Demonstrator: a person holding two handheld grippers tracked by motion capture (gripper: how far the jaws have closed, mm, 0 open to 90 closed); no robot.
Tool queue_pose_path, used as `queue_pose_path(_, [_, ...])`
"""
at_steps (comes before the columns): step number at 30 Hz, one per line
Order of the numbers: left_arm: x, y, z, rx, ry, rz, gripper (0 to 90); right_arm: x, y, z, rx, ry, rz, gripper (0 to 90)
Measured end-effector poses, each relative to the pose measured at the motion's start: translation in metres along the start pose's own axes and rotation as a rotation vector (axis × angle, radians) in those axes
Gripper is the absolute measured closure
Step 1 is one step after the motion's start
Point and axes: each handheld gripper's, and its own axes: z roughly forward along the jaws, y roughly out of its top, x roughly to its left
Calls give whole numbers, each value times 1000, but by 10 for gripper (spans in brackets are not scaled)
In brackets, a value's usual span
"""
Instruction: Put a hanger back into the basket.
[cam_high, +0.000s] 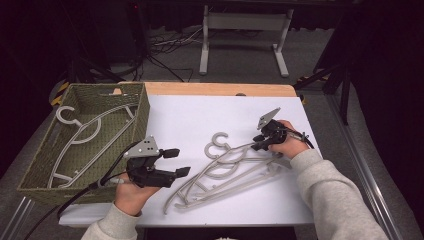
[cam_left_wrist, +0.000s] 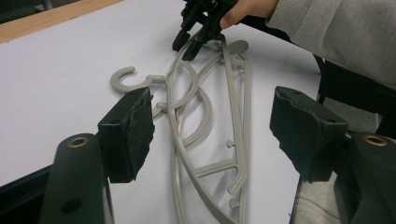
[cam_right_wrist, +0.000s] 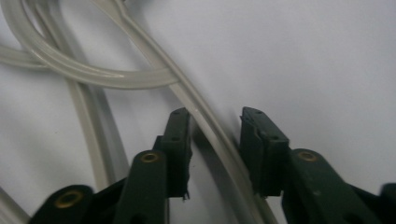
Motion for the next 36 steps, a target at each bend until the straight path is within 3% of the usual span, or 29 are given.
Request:
queue_pose_path(9, [2,1,3,0,-15,-10,312,5,0,-6,34,35,-126,808])
queue_pose_path(13, [3,2,3,-7,-25,-12,314,8,-2,-12,27,34,-138,823])
queue_pose_path(25, [8,9,3,4,-51,-20,316,30,2,-49,-81,-67,-253,828])
queue_pose_path(29, [8,10,-1,4,-46,-17,313,48,7,-67,-121,-128,-327,828])
queue_pose_path(35, [6,14,-3,14,-39,-13,307,68,10,-86,-173,-179,-386,828])
queue_pose_path(36, [3,17,-1,29,-26,8,307,68,10,-86,-173,-179,-386,828])
